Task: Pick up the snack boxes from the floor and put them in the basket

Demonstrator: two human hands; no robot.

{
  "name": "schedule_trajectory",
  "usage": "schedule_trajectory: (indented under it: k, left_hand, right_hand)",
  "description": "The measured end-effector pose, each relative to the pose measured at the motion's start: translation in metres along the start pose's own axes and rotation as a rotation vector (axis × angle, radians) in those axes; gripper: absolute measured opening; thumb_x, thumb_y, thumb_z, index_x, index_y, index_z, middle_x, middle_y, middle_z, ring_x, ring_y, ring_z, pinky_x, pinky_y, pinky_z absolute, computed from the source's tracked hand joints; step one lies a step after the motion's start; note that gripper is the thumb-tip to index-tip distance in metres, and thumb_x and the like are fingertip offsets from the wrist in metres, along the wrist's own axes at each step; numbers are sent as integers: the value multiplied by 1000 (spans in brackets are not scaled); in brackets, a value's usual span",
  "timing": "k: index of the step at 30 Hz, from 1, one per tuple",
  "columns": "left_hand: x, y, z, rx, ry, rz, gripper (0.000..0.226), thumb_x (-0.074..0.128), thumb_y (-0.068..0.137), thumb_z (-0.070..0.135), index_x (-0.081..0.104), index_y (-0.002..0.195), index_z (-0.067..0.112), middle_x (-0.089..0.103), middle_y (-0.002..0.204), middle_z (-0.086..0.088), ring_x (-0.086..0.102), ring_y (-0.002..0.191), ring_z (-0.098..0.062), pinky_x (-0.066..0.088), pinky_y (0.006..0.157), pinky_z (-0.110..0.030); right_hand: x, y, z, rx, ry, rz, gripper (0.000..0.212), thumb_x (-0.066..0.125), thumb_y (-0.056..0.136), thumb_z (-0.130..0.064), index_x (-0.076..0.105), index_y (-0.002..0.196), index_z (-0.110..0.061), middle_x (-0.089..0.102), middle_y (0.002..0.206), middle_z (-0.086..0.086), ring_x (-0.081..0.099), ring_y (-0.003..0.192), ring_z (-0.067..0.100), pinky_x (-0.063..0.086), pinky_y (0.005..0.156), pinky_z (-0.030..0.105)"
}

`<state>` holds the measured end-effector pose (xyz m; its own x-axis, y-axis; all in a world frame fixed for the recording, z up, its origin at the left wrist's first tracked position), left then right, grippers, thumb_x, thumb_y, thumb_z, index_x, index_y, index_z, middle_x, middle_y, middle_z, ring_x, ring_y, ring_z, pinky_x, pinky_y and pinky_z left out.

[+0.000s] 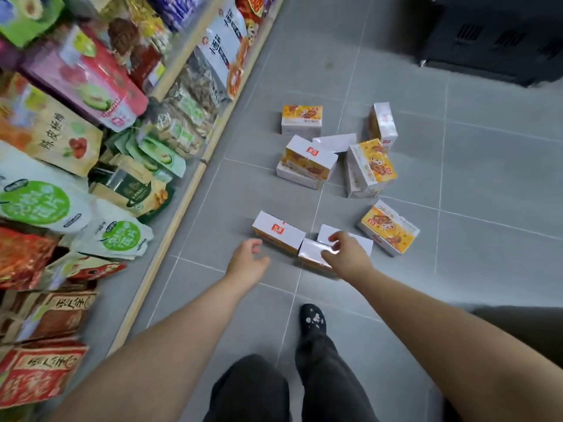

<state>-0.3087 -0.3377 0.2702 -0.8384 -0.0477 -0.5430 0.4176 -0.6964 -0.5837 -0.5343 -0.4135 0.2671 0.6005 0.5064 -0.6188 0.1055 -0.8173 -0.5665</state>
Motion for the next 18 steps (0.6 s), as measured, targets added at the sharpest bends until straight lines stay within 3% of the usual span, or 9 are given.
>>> schedule_trajectory:
  k: [7,13,18]
  left_hand:
    - [0,128,3,-13,138,-99,51,60,86,9,45,135,7,54,131,-12,53,118,-23,40,98,-29]
    - [26,242,-38,-10,338,-225,57,62,85,13,42,138,11,50,134,-11,53,119,-23,40,97,-28]
    - [73,336,-87,17,476,-293,71,61,84,17,30,148,16,40,143,-12,44,130,-25,38,105,-33]
  right_hand:
    - [31,116,-23,29,-59,-29,46,65,84,-29,52,125,-13,57,121,9,56,110,27,44,91,33]
    - [108,196,3,128,-98,-94,54,70,79,-34,50,125,-13,55,125,12,51,116,32,45,92,38]
    - [181,264,49,200,-123,-157,73,72,78,-36,38,140,-17,50,132,14,48,121,33,43,98,40]
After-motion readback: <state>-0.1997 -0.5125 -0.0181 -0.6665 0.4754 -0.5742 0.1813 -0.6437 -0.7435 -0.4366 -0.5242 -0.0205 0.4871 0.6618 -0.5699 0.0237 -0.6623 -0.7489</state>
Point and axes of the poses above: each hand's wrist, its own y-axis towards the middle knuckle, its own x-axis out of the palm, z = x × y, the point moved 8 cm from there along y, towards the middle knuckle
